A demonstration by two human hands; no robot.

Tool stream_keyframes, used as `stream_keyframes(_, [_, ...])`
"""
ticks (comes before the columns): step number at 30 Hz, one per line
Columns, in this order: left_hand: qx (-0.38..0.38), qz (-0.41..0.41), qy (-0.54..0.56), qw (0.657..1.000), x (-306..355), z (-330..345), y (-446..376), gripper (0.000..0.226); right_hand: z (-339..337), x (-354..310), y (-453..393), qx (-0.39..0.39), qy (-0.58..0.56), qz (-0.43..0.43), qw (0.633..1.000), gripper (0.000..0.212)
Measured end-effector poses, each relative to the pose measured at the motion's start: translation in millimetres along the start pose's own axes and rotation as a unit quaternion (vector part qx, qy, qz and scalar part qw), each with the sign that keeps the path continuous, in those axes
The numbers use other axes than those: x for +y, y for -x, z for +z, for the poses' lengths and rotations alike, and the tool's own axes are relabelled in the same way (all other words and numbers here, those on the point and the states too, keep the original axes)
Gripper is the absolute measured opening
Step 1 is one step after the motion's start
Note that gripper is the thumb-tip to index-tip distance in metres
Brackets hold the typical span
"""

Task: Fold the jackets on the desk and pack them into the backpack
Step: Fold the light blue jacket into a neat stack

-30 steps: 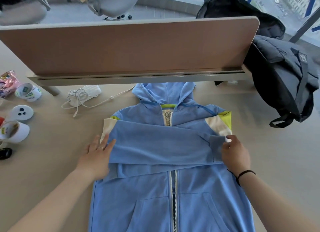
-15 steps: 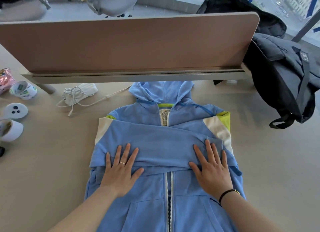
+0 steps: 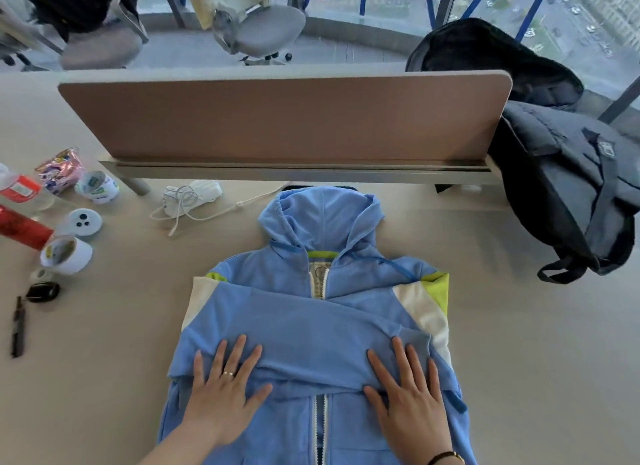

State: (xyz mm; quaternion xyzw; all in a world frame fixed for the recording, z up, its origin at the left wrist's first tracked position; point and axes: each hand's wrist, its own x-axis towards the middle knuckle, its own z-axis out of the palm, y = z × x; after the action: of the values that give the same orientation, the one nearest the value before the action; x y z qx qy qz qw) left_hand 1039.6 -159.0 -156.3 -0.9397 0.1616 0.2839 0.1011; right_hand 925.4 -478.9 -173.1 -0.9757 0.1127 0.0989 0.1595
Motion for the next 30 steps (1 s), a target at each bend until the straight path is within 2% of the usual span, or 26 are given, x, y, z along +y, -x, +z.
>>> stream_keyframes(3, [0.013, -0.039, 0.056, 0.998, 18.1, -31.1, -1.0, 0.106, -7.7, -7.3, -5.3, 0.014, -0.003, 0.020, 1.000, 0.054])
stream_keyframes(5, [0.019, -0.051, 0.085, 0.995, 26.9, -52.8, -8.1, 0.115, -20.4, -14.4, -20.3, 0.020, 0.003, 0.029, 0.999, 0.050])
stream_keyframes(7, [0.039, -0.045, 0.117, 0.991, 33.1, -77.0, -21.1, 0.102, -37.3, -20.8, -45.6, 0.054, 0.001, 0.026, 0.998, 0.049])
stream_keyframes(10, [0.083, -0.020, 0.174, 0.981, 35.5, -113.8, -56.9, 0.071, -66.2, -30.2, -98.8, 0.099, -0.015, 0.026, 0.995, 0.048])
stream_keyframes(12, [0.131, -0.012, 0.229, 0.964, 32.7, -131.6, -90.7, 0.066, -84.6, -33.6, -135.7, 0.089, -0.030, 0.050, 0.994, 0.044])
stream_keyframes(14, [0.154, -0.032, 0.337, 0.928, 26.1, -150.3, -126.5, 0.061, -104.6, -35.5, -169.0, 0.050, -0.088, 0.096, 0.990, 0.041])
stream_keyframes(16, [0.166, -0.070, 0.423, 0.888, 19.1, -168.8, -160.4, 0.047, -121.9, -35.7, -200.5, 0.033, -0.185, 0.159, 0.969, 0.041])
stream_keyframes(19, [0.155, -0.095, 0.429, 0.885, 8.8, -188.6, -203.5, 0.043, -133.7, -28.1, -249.3, 0.004, -0.347, 0.276, 0.897, 0.044])
stream_keyframes(21, [0.142, -0.115, 0.433, 0.883, 3.7, -197.1, -225.4, 0.046, -131.4, -18.7, -275.9, -0.003, -0.392, 0.323, 0.861, 0.045])
stream_keyframes(25, [0.107, -0.118, 0.442, 0.883, 1.4, -201.4, -255.8, 0.052, -117.9, -21.4, -306.6, -0.028, -0.437, 0.327, 0.838, 0.032])
stream_keyframes(29, [0.122, -0.097, 0.435, 0.887, 0.7, -200.1, -271.0, 0.045, -102.2, -32.6, -321.7, -0.014, -0.523, 0.300, 0.798, 0.066])
stream_keyframes(30, [0.117, -0.095, 0.428, 0.891, 0.4, -202.3, -272.0, 0.040, -102.2, -35.0, -324.4, -0.018, -0.528, 0.298, 0.795, 0.067])
